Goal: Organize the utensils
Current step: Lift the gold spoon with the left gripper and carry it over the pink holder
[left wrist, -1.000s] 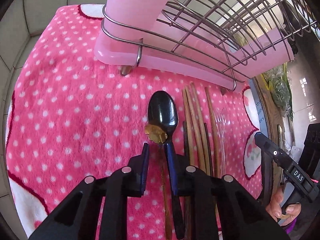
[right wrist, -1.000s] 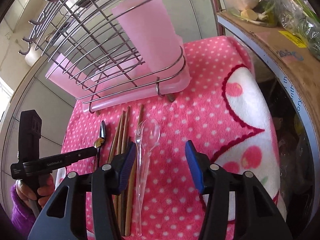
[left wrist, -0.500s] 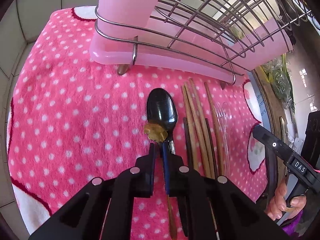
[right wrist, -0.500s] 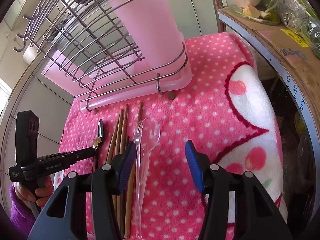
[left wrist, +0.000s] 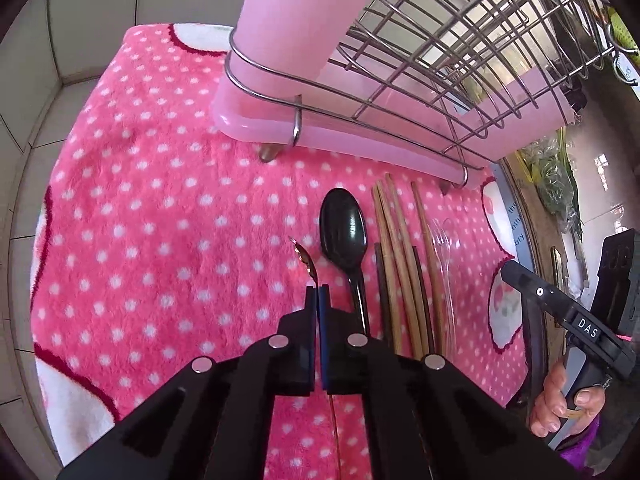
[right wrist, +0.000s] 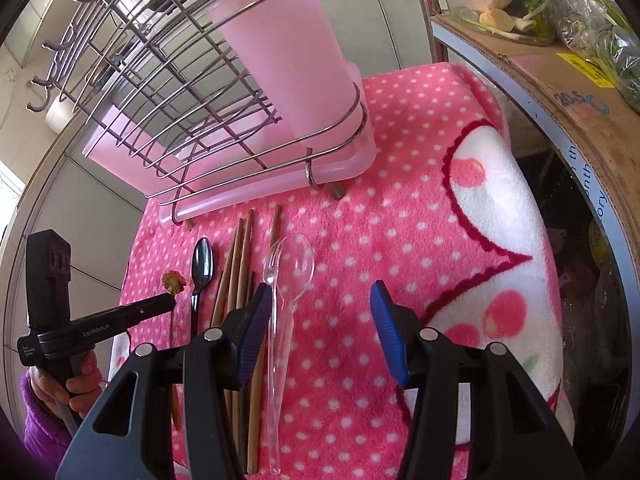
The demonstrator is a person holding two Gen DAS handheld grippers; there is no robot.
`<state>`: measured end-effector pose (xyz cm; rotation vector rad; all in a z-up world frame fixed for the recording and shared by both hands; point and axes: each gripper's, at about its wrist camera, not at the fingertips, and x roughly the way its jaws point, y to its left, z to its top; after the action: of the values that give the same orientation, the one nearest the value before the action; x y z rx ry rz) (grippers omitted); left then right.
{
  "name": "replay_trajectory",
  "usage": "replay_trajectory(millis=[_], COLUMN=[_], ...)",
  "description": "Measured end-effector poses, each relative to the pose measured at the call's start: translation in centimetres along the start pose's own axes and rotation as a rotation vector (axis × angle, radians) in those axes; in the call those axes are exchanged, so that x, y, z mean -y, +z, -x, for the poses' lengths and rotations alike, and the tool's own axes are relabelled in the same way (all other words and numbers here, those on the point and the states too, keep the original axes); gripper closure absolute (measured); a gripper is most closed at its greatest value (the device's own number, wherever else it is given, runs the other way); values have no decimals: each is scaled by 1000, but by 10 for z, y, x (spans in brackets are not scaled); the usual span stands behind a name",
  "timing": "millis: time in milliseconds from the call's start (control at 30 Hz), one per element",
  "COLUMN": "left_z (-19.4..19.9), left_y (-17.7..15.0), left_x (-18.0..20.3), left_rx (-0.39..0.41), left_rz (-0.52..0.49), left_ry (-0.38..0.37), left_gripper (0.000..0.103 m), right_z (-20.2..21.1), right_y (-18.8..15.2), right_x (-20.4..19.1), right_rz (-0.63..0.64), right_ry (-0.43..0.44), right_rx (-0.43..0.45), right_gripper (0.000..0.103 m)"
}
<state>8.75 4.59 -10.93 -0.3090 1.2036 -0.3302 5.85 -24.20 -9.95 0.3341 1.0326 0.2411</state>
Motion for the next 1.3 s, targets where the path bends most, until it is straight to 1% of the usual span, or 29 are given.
replay_trajectory(millis=[100, 167, 367, 400, 500, 600, 667, 700, 733, 767, 800, 933, 1067, 1200, 1300], left_z=[8, 9, 1, -1, -6, -7, -7, -8, -8, -11, -11, -10, 5, 31, 53], left_y=[0, 1, 1, 2, 4, 6, 8, 9, 9, 10, 9, 6, -1, -8, -12], left_x=[-8, -12, -10, -9, -8, -11, -13, -12, -12, -9, -8, -1, -1, 0, 4], left_rx=[15, 12, -24, -35, -51, -56, -60, -61, -60, -58, -55, -25, 26, 115, 197], left_rz=[-3, -8, -24, -22, -22, -11, 4, 2, -1, -4, -11, -45, -40, -36, -42], left_ry=[44, 74, 85, 89, 103, 100, 94, 96, 99, 102, 105, 111, 91, 79, 79], left_gripper=[103, 102, 100, 98, 98, 98, 98, 98, 98, 98, 98, 100, 100, 101, 102], right_z=[-3, -7, -25, -29, -39, -54, -58, -59, -60, -62, -61, -45, -19, 8, 30], right_y=[0, 1, 10, 13, 21, 26, 27, 27, 26, 25, 24, 17, 12, 8, 3], right_x=[1, 2, 2, 1, 0, 0, -3, -6, -7, -8, -8, -12, -20, -27, -29], right_rz=[-8, -20, -39, -39, -31, -23, 3, 27, 38, 37, 39, 62, 102, 140, 161], right_ry=[9, 17, 61, 57, 37, 19, -12, -25, -17, -8, -2, -1, -28, -42, -37], right_rx=[-16, -34, -100, -108, -115, -135, -124, -118, -123, -129, -124, -62, 25, 126, 203], right_gripper=[51, 51, 51, 51, 51, 51, 61, 71, 88, 95, 98, 99, 100, 100, 100])
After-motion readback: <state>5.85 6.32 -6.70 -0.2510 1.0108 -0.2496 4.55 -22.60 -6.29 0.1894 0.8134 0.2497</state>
